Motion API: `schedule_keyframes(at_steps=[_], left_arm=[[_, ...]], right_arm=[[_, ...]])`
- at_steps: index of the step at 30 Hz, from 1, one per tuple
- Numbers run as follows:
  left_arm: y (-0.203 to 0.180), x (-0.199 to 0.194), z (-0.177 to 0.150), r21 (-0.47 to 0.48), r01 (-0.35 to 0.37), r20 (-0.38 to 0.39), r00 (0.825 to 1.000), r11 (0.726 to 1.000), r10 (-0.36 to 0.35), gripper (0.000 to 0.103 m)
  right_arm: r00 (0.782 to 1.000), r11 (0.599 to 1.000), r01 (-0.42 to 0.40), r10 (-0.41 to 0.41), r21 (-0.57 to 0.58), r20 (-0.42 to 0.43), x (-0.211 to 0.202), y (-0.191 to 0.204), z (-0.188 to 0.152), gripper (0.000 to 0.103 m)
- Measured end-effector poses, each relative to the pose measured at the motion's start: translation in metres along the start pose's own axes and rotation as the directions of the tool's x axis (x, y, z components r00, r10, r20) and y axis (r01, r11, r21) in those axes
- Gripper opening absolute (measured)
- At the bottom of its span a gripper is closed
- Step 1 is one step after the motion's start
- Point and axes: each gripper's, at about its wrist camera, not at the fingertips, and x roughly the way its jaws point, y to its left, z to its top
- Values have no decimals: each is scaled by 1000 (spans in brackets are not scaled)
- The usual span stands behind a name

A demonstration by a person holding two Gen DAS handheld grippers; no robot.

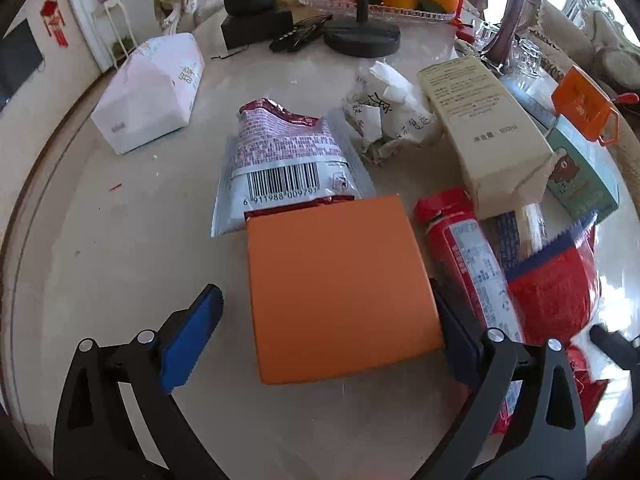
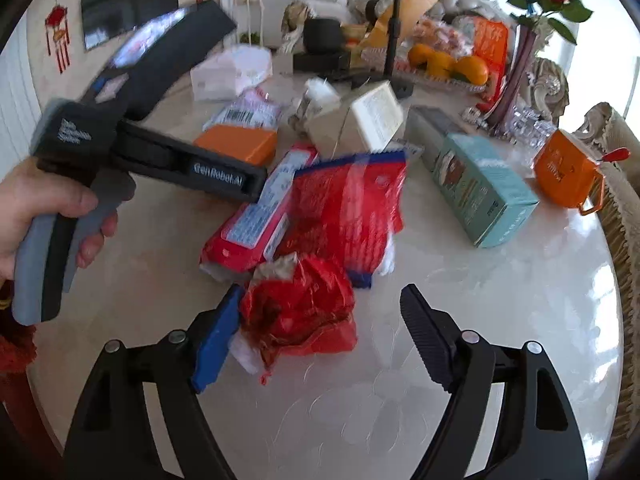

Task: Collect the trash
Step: 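Grasp the orange box with the left tool while the right tool grasps the red wrapper, then carry the orange box and red wrapper over the wastebasket and open both tools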

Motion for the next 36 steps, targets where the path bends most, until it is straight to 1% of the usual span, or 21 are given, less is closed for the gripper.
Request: schedule_keyframes(at_steps=[1,2,3,4,6,9,11,14,17,19,21,23,25,28,29,30,31,32,33,34,36], left_arm=[[0,-2,-1,10,32,7,999,999,-32,75],[-1,-6,-3,22,25,15,1000,999,-25,73],[-1,-8,-4,35,7,14,1000,999,-8,73],[-1,-9,-5,45,7,16,1000,999,-8,73],[5,-13,-11,47,13,20,1000,999,-14,73],[16,-25,-23,18,65,45,997,998,-66,73],[23,-41,-39,17,92,77,993,996,-93,73],[30,-65,-66,32,124,118,985,992,-127,73],[35,-79,-86,21,140,114,983,990,-141,73],[38,-90,-99,12,148,124,981,989,-149,73],[42,-113,-121,11,185,153,971,983,-185,73],[43,-143,-155,31,232,198,952,972,-234,73],[38,-175,-199,77,268,231,932,960,-279,73],[24,-210,-265,132,307,249,910,943,-331,73],[19,-215,-283,144,316,245,907,938,-344,73],[10,-220,-307,164,324,236,904,932,-356,73],[5,-220,-324,175,322,228,906,930,-357,73],[-6,-217,-346,197,299,216,916,934,-339,73],[-16,-211,-367,216,282,201,924,935,-326,73],[-27,-200,-386,231,291,171,927,928,-333,73],[-42,-174,-412,238,316,109,931,918,-349,73]], right_arm=[[1000,1000,-9,9,-4,1,-1,2,0,48],[1000,1000,15,-14,-14,8,-3,5,0,42],[999,999,33,-33,-26,14,-6,8,-1,41],[1000,1000,16,-15,-25,16,-9,10,-2,40],[999,1000,7,-6,-16,45,-19,12,-5,39],[995,998,-42,38,38,88,-42,9,-15,40],[993,995,-62,52,84,107,-58,5,-26,40],[994,990,-51,37,131,104,-70,0,-44,40],[997,979,-19,3,203,77,-72,-8,-58,40],[994,968,-60,35,243,107,-88,-6,-69,40],[989,968,-79,46,240,143,-109,3,-81,40],[982,971,-96,56,218,182,-134,20,-100,40],[974,974,-119,76,195,214,-157,38,-126,40],[960,962,-171,113,215,258,-187,66,-170,40],[956,954,-191,127,232,264,-193,75,-186,40],[955,949,-200,133,245,264,-196,80,-198,40],[960,943,-202,136,265,246,-195,88,-216,40],[965,937,-202,140,286,224,-191,93,-229,40],[970,924,-210,158,320,183,-180,98,-248,40],[974,913,-214,172,348,148,-170,101,-260,40],[984,898,-177,168,402,56,-140,105,-286,40]])
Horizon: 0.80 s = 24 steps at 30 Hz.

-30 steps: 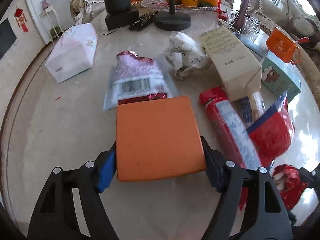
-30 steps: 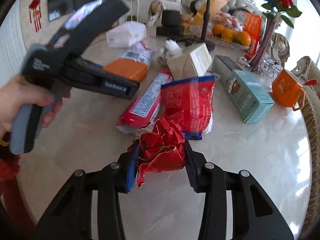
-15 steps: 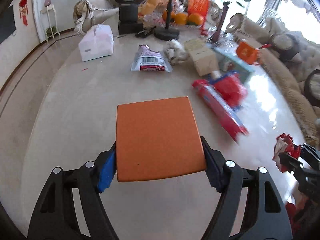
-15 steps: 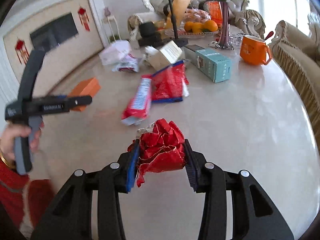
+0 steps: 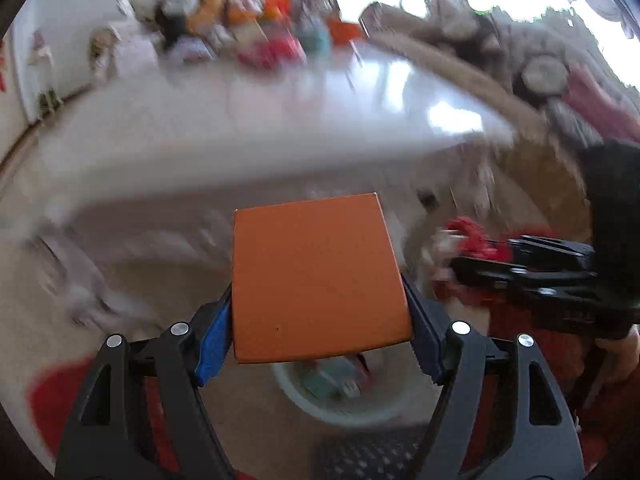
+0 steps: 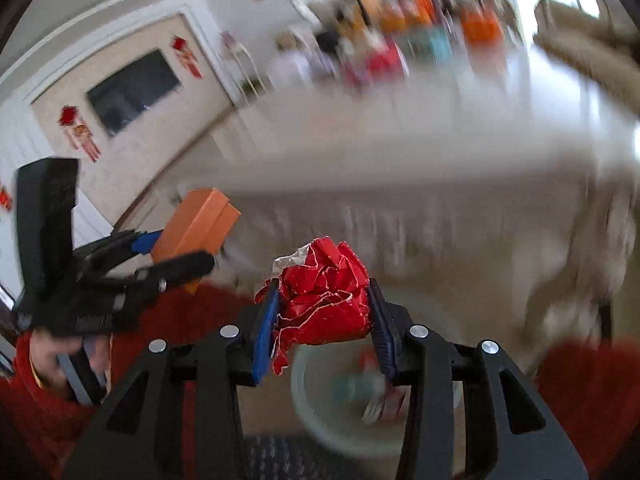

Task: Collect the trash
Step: 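Carry the orange box and red wrapper over the wastebasket and open both tools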

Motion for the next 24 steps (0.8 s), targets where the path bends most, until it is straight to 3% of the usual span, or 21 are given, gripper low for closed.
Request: schedule_keyframes(at_steps=[4,8,9,11,12,14,16,20,24], left_arm=[[-14,54,-35,11,10,-106,994,1000,-9,73],[-14,92,-52,6,-4,-183,983,1000,5,74],[-11,99,-52,-6,-11,-202,979,1000,10,74],[-4,110,-52,-43,-45,-223,974,998,34,75],[0,112,-53,-55,-55,-225,973,997,41,75],[6,117,-59,-74,-61,-224,974,995,43,77],[13,119,-61,-93,-71,-219,975,993,49,87],[23,122,-63,-145,-53,-210,978,988,22,88],[29,126,-65,-170,-50,-212,977,984,13,88]], right_arm=[[990,997,64,-59,35,-127,42,-14,-29,40],[982,992,96,-82,77,-170,58,-25,-35,43],[981,991,106,-90,83,-171,61,-27,-34,48],[975,983,155,-137,95,-174,67,-32,-34,75],[973,980,168,-148,103,-175,66,-35,-37,77],[970,972,184,-155,146,-188,68,-45,-42,77],[969,962,190,-151,195,-196,68,-58,-51,77],[966,944,209,-159,255,-204,68,-71,-56,77],[963,947,217,-167,238,-212,70,-69,-58,77]])
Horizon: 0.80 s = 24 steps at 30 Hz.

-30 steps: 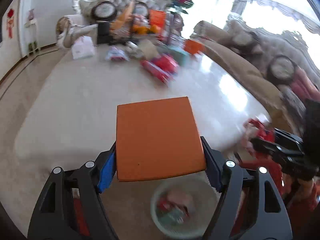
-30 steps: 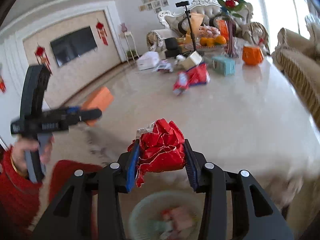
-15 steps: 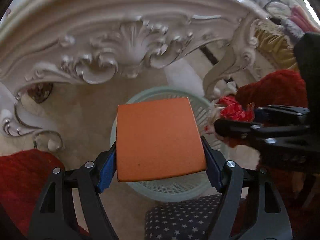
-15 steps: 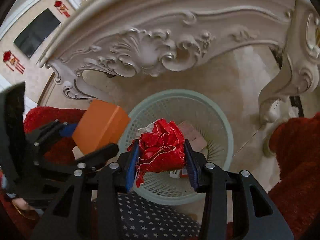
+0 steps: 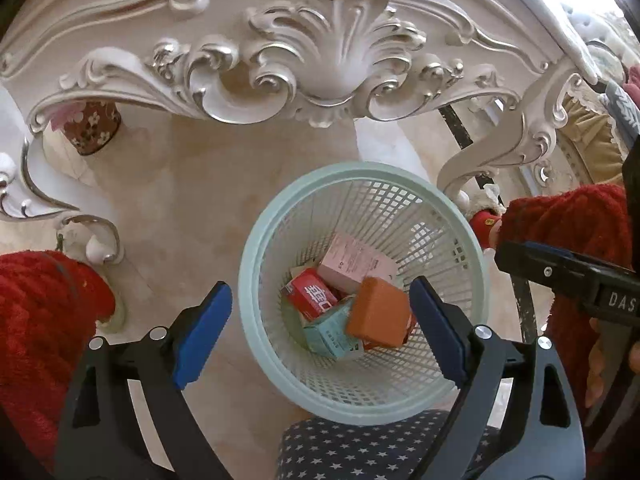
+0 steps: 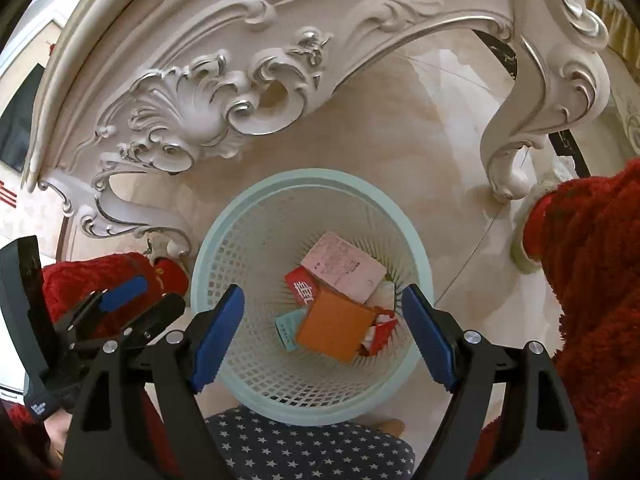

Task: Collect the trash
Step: 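Carry the orange box and red wrapper over the wastebasket and open both tools, then move both open tools back to the table toward the red snack packs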

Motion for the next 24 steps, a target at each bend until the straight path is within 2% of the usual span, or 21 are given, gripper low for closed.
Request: schedule_keyframes(at_steps=[5,9,12,15,17,19,22,24], left_arm=[[3,-5,-1,-12,12,24,1000,1000,-11,88],[3,-27,-1,-12,17,103,995,1000,-15,88],[-3,-67,2,4,38,183,982,999,-38,88],[-9,-114,19,6,77,249,965,997,-76,88],[-14,-144,46,5,55,301,952,998,-54,88],[-18,-157,80,0,14,319,948,1000,-13,88],[-30,-162,147,-28,-52,367,929,998,58,88],[-39,-152,200,-58,-89,386,917,994,105,88]], right_arm=[[1000,1000,4,-4,-12,9,-1,3,0,77],[997,999,-20,22,-30,75,-19,6,-1,77],[983,996,-68,76,-53,166,-50,10,-3,77],[951,992,-74,101,-100,293,-98,15,8,77],[923,990,-64,107,-126,370,-126,18,27,77],[899,987,-38,103,-158,426,-148,23,52,77],[855,980,21,84,-198,512,-171,29,104,77],[836,979,58,60,-197,545,-179,33,150,78]])
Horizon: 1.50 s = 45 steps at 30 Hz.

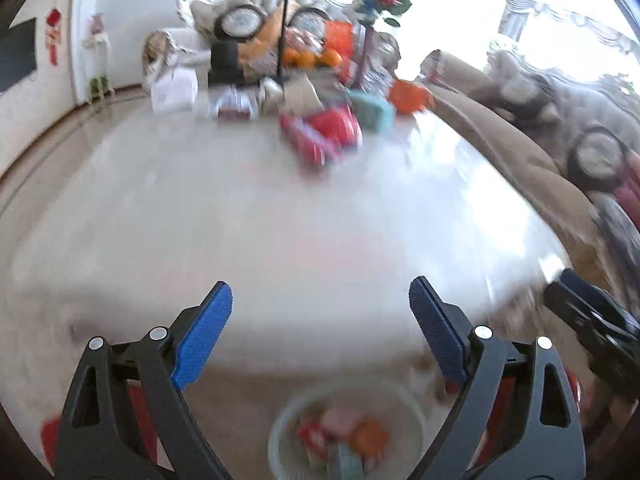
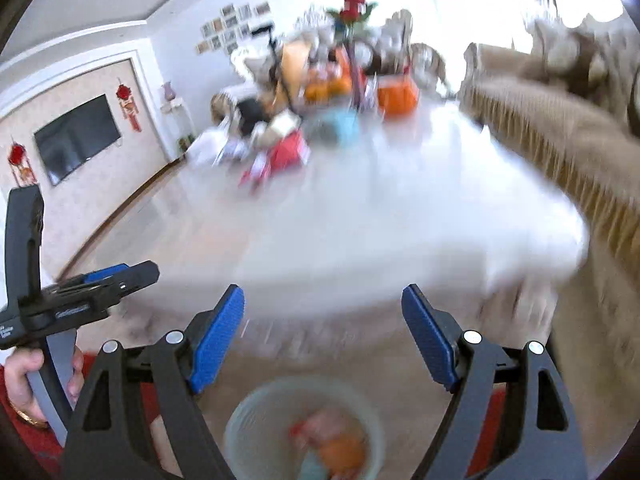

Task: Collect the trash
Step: 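Move both open tools back to the table toward the red snack packs, then grasp the long red biscuit pack with the left tool while the right tool grasps the red-blue snack bag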

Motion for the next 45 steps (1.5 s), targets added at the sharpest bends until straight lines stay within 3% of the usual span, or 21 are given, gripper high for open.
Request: schedule_keyframes(at_steps=[4,7,13,21,27,36,37,38,40,42,45], left_arm=[[-13,61,64,-88,-59,-15,998,994,58,88],[-11,103,93,-145,-95,-51,995,985,89,88],[-7,162,122,-115,-194,-127,976,974,180,88],[30,183,129,-21,-251,-183,952,968,243,88],[60,186,138,-13,-236,-198,953,972,229,88],[50,207,151,112,-221,-205,949,969,240,88],[51,207,150,114,-208,-202,953,972,227,82],[50,206,150,118,-176,-198,960,977,197,74],[48,201,150,119,-134,-197,968,984,156,28],[45,199,148,144,-147,-197,965,978,174,28],[48,189,143,115,-91,-206,972,989,113,28]], right_arm=[[1000,1000,12,-11,19,-9,47,-11,62,78],[999,999,35,-35,6,-35,86,-14,96,78],[993,998,24,-30,-53,-113,155,-5,130,78],[971,986,-50,12,-156,-239,225,41,143,78],[956,980,-49,-10,-191,-292,261,63,138,78],[939,982,-82,18,-173,-344,287,71,134,77],[934,983,-96,35,-155,-356,287,69,134,70],[926,982,-135,78,-132,-370,285,69,133,48],[929,983,-129,73,-131,-363,277,70,131,40],[936,980,-131,72,-150,-344,264,72,127,38],[942,981,-149,103,-121,-320,243,68,124,38]])
